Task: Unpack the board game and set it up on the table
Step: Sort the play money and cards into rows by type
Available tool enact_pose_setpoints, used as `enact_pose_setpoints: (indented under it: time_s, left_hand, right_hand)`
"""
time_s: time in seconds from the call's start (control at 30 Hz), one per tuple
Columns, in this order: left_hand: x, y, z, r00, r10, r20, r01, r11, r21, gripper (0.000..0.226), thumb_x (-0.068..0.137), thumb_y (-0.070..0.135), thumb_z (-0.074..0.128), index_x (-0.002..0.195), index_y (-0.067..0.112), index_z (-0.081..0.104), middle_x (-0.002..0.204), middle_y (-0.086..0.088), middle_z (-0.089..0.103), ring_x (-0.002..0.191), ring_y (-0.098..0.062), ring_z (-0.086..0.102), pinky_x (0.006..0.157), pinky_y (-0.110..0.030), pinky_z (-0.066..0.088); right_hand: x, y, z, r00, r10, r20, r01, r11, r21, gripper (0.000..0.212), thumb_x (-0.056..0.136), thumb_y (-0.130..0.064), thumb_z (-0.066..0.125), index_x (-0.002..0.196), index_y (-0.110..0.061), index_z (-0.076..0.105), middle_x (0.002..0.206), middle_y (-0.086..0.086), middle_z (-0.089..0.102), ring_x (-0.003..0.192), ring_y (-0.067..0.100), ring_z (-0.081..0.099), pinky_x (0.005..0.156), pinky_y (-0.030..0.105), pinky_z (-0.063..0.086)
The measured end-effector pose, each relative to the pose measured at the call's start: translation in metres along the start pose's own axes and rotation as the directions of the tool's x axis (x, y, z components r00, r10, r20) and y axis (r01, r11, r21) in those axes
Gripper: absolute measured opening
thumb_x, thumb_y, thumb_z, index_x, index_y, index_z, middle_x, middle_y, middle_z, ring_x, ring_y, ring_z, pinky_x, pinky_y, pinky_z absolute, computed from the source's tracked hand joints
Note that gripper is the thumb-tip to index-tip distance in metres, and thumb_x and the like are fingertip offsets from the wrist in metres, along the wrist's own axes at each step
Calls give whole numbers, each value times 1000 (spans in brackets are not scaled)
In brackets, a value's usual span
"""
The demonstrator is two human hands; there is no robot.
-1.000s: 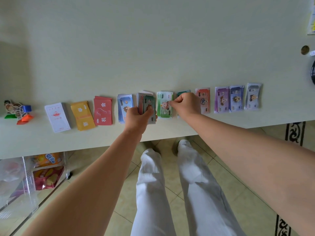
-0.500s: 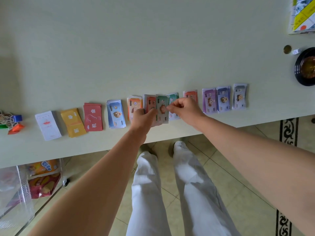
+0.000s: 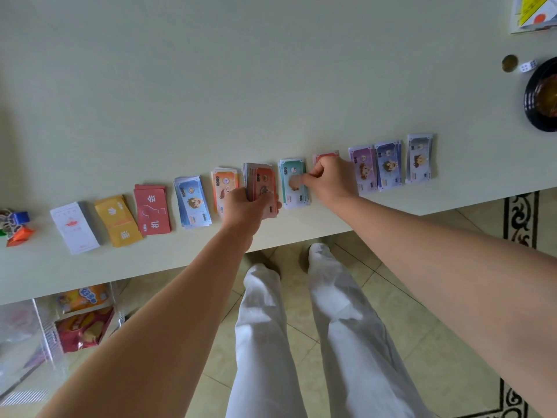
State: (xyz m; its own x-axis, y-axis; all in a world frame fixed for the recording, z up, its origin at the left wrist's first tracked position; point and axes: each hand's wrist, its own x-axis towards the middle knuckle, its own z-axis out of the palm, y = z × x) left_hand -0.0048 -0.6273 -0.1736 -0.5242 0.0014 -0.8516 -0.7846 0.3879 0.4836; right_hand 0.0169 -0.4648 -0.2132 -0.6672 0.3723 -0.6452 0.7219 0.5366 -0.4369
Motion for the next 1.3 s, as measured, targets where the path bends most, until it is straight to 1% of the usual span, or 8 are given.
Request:
enact_pose_setpoints:
  time_s: [0.17, 0.27, 0.47, 0.67, 0.87, 1.0, 1.13, 1.3]
  left_hand:
    - [-1, 9, 18, 998, 45, 52, -45, 999, 10, 11, 85, 10, 70, 83, 19, 64, 79, -1, 66, 74, -15, 64, 62, -20, 52]
    - [-4, 18, 33, 993, 58, 106, -60, 998, 9, 11, 86, 10, 68, 85, 19, 63, 80, 0, 66, 74, -12, 64, 64, -19, 54]
    - [-2, 23, 52, 995, 8, 99, -10, 1000, 24, 16, 96, 12, 51, 83, 20, 56, 87, -2, 65, 88, -22, 65, 74, -30, 56]
    - [3, 20, 61, 998, 67, 21, -68, 995, 79, 6, 93, 11, 58, 96, 16, 58, 76, 9, 63, 68, 1, 61, 51, -7, 46]
    - [6, 18, 71, 997, 80, -22, -76, 987, 138, 9, 87, 9, 65, 93, 15, 63, 79, 2, 65, 75, -14, 64, 47, -8, 45]
    - [2, 24, 82, 998, 58, -12, -57, 993, 106, 16, 85, 8, 68, 100, 13, 63, 80, 3, 64, 72, -9, 63, 46, -6, 44]
    - [-5, 31, 98, 998, 58, 20, -59, 994, 86, 15, 83, 9, 71, 92, 17, 62, 82, 2, 66, 77, -13, 65, 53, -11, 47]
    - [-9, 37, 119, 994, 17, 112, -23, 998, 57, 14, 82, 11, 73, 88, 18, 63, 89, -8, 70, 88, -26, 69, 80, -35, 57]
  right_hand:
    - [-11, 0, -10, 959, -100, 264, 3, 939, 345, 25, 86, -27, 70, 89, -3, 67, 83, 5, 68, 74, 10, 63, 62, 16, 49]
    - [-10, 10, -23, 960, -102, 260, 12, 946, 325, 21, 86, -26, 70, 87, -5, 68, 72, -3, 62, 67, 8, 57, 65, 20, 45]
    - [7, 39, -47, 988, -11, 154, -27, 971, 239, 21, 86, -24, 69, 91, -4, 70, 86, 4, 69, 73, 11, 61, 66, 22, 48]
    - [19, 52, -48, 1000, -9, 29, 7, 999, 36, 23, 83, -29, 73, 84, -6, 74, 74, 0, 66, 63, 11, 56, 52, 19, 36]
    - [20, 51, -38, 994, -72, -79, 64, 993, -101, 28, 85, -28, 70, 69, -5, 68, 71, 6, 69, 59, 14, 59, 55, 27, 48]
    - [11, 47, -46, 991, -132, -10, 132, 980, 150, 40, 91, -33, 63, 70, 1, 65, 65, 9, 65, 50, 0, 51, 48, 16, 38]
    - [-2, 56, -67, 980, -127, 152, 47, 894, 446, 22, 92, -19, 57, 80, -4, 66, 70, 3, 63, 54, 1, 51, 57, 17, 44]
    - [-4, 75, -92, 971, -106, 212, 11, 913, 408, 18, 87, -26, 68, 86, -8, 66, 73, 0, 61, 65, 6, 54, 64, 15, 47]
